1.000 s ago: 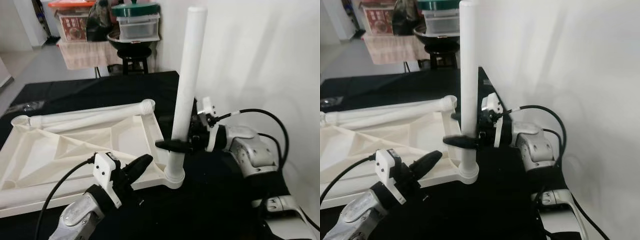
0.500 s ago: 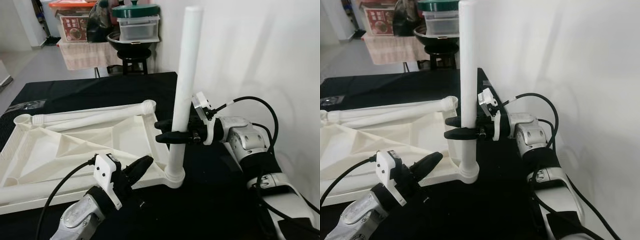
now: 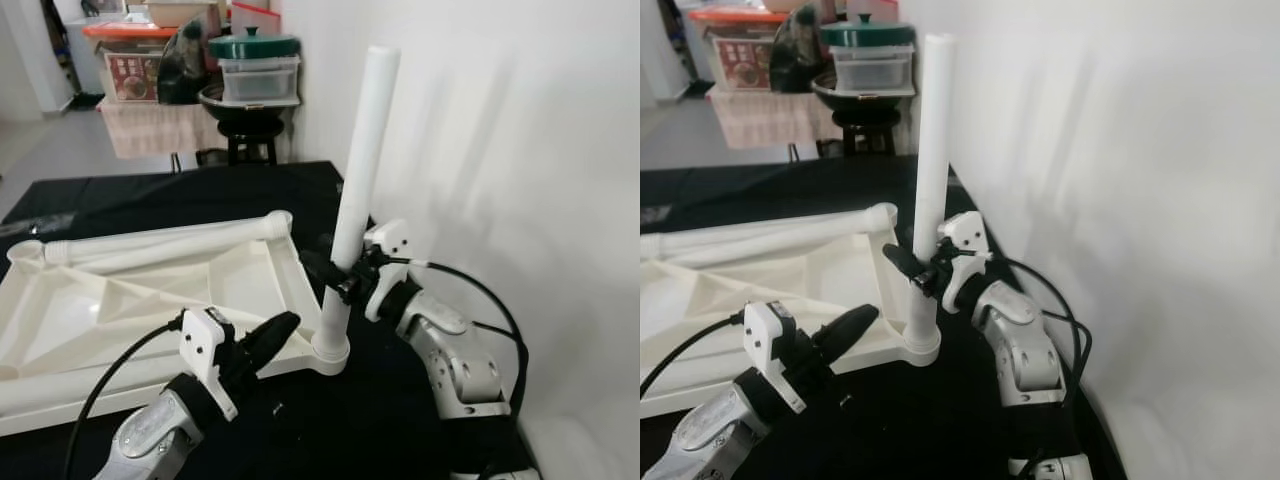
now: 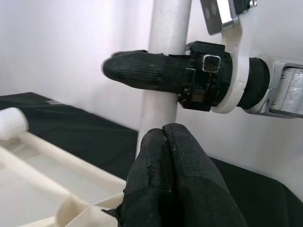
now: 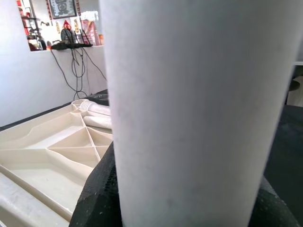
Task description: Building children table
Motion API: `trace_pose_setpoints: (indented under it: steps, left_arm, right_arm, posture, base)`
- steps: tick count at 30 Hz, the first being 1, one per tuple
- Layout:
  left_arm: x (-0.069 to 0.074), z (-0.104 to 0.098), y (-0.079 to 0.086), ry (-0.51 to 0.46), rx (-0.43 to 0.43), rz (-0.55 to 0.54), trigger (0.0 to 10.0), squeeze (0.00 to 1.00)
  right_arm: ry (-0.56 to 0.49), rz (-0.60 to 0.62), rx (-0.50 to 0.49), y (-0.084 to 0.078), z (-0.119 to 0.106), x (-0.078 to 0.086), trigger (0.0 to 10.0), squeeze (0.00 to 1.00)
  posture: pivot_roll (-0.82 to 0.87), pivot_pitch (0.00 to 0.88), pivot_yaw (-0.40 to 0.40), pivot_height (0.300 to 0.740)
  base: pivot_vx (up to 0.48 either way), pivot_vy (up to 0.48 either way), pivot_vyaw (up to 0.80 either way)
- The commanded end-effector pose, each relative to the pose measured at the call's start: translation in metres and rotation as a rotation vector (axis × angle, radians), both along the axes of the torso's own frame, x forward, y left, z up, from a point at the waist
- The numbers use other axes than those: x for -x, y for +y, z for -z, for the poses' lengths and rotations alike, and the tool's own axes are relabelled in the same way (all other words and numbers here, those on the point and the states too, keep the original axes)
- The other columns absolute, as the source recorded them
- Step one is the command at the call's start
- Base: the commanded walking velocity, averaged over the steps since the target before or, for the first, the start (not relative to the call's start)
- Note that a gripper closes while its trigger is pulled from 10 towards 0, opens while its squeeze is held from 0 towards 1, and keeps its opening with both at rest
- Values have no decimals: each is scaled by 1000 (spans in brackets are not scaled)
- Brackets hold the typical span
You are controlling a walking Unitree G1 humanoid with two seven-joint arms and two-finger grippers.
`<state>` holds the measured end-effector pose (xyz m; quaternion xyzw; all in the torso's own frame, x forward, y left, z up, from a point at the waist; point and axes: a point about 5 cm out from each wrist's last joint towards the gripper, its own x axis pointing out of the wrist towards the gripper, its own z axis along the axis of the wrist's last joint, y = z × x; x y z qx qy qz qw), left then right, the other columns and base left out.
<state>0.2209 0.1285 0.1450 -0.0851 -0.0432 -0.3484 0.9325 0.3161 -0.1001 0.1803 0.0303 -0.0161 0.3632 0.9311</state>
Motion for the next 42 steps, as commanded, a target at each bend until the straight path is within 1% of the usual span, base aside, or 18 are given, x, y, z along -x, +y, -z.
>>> trace_pose_setpoints:
  steps: [1, 7, 8, 9, 10, 11, 12, 16, 18, 19, 22, 23, 24, 31, 32, 34, 35, 42]
  left_arm:
    - [-1, 3, 2, 19, -5, 2, 10000, 0]
    - [-1, 3, 0, 14, -1, -18, 10000, 0]
    - [-1, 4, 0, 14, 2, -21, 10000, 0]
    - [-1, 4, -1, 14, 2, -18, 10000, 0]
    - [0, 4, -2, 16, 3, -13, 10000, 0]
    - [0, 4, -2, 16, 3, -13, 10000, 0]
    - [0, 5, -3, 18, 2, -8, 10000, 0]
    - [0, 5, -4, 20, 2, -3, 10000, 0]
    - [0, 5, -5, 21, 2, 2, 10000, 0]
    - [0, 5, -5, 21, 2, 2, 10000, 0]
    - [-1, 5, -5, 22, 2, 2, 10000, 0]
    - [-1, 4, -5, 23, 2, 0, 10000, 0]
    - [0, 4, -5, 24, 1, -3, 10000, 0]
    - [0, 4, -5, 27, -1, -6, 10000, 0]
    - [0, 4, -5, 28, -1, -4, 10000, 0]
    - [0, 4, -5, 29, -1, -4, 10000, 0]
    - [0, 4, -5, 29, 0, -3, 10000, 0]
    - [1, 4, -5, 30, 3, -5, 10000, 0]
  right_arm:
    - [146, -1, 31, -4, 33, 4, 0, 0]
    - [132, -22, 60, -1, 33, 5, 0, 0]
    - [130, -13, 53, -2, 31, 6, 1333, 0]
    - [131, -46, 32, -3, 25, 8, 10000, 102]
    - [142, -110, 18, -3, 19, 11, 10000, 878]
    - [142, -110, 18, -3, 19, 11, 10000, 878]
    - [138, -181, 12, -4, 12, 12, 10000, 1000]
    - [131, -248, 12, -6, 7, 12, 10000, 1000]
    - [44, -433, 57, -17, -15, 1, 10000, 1000]
    - [44, -433, 57, -17, -15, 1, 10000, 1000]
    - [1, -613, 113, -23, -29, -7, 10000, 1000]
    - [0, -672, 133, -23, -30, -11, 10000, 580]
    - [4, -710, 147, -22, -32, -16, 10000, 0]
    - [28, -780, 156, -19, -36, -24, 10000, 0]
    - [48, -807, 142, -20, -37, -25, 2549, 0]
    - [62, -832, 132, -20, -37, -26, 2549, 0]
    - [78, -846, 124, -22, -35, -27, 0, 0]
    - [98, -848, 114, -32, -25, -26, 0, 0]
  posture:
    - [-93, 0, -28, 740]
    - [-93, 0, -38, 740]
    - [-96, 0, -37, 740]
    - [-95, 0, -37, 740]
    - [-93, 0, -36, 740]
    - [-93, 0, -36, 740]
    - [-93, 0, -36, 740]
    - [-92, 0, -36, 740]
    - [-87, 0, -38, 740]
    - [-87, 0, -38, 740]
    - [-78, 0, -40, 740]
    - [-71, 0, -41, 740]
    - [-66, 0, -40, 740]
    - [-56, 0, -42, 740]
    - [-58, 0, -42, 740]
    - [-58, 0, -42, 740]
    - [-61, 0, -43, 740]
    - [-66, 0, -45, 740]
  base:
    - [0, 0, 0]
    - [0, 0, 0]
    - [0, 0, 0]
    - [0, 0, 0]
    - [0, 0, 0]
    - [0, 0, 0]
    - [0, 0, 0]
    - [0, 0, 0]
    - [0, 0, 0]
    - [0, 0, 0]
    - [0, 0, 0]
    - [0, 0, 0]
    - [0, 0, 0]
    - [0, 0, 0]
    - [0, 0, 0]
    - [0, 0, 0]
    - [0, 0, 0]
    - [0, 0, 0]
